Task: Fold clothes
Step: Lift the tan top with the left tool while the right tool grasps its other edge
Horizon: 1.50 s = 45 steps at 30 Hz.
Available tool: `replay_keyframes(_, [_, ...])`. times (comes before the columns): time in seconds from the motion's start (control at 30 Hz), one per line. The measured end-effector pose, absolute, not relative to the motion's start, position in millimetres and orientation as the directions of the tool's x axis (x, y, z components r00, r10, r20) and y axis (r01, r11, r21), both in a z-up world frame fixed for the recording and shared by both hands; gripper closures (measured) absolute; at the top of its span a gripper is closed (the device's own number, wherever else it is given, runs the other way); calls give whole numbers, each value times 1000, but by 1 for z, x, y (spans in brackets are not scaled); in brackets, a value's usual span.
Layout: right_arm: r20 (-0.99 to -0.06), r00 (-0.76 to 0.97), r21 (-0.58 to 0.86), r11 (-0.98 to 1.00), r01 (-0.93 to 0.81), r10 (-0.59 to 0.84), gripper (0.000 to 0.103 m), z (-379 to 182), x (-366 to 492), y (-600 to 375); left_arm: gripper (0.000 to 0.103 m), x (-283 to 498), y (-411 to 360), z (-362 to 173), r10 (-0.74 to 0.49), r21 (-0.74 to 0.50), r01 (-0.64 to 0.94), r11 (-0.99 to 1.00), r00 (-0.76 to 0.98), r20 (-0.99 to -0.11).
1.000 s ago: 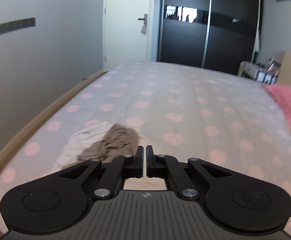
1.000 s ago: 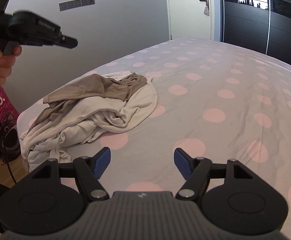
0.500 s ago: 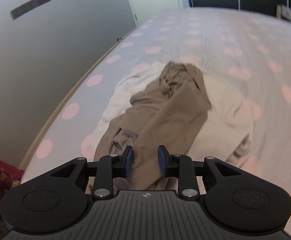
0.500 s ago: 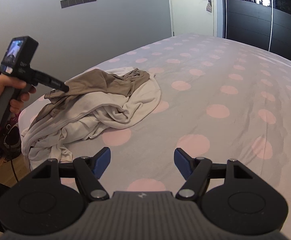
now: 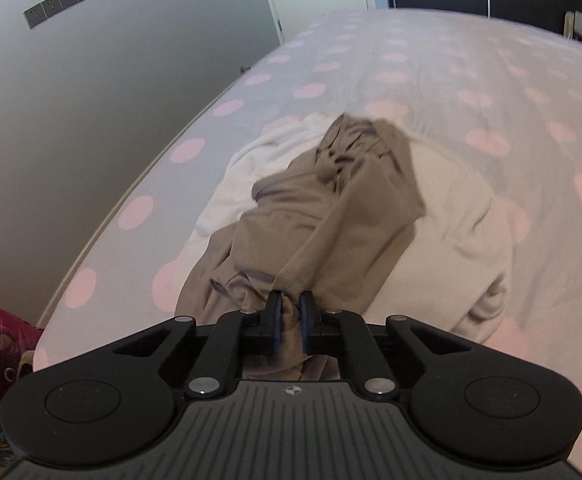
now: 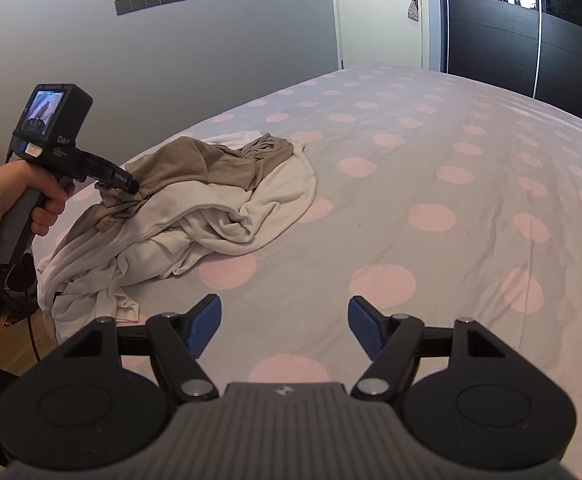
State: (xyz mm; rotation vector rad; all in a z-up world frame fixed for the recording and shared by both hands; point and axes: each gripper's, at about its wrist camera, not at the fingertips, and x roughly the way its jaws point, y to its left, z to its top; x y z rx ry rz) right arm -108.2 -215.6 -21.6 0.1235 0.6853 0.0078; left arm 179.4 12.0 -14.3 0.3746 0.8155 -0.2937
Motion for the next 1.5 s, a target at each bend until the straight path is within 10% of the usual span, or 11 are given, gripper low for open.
replay_keyframes(0.43, [-591,806,91,992,87,-17,30,1,-121,-230,102,85,-73,119,-623,-14,716,698,598,-504])
replay_keyframes(1.03, [-422,891,64,975,214,-168,32,42,-209,-286,102,-71,-189,129,-849,-102,987,126,54,-526])
replay_keyframes(1.27, [-367,910,117,960,253,-195,102,44,-218,-298,102,-68,-189,126,-852,-160,980,118,18,-523])
replay_keyframes(1.5, [-415,833,56,903,426,-367,103,44,-216,-306,88,-45,-184,117,-823,-159,965,206,83,-563])
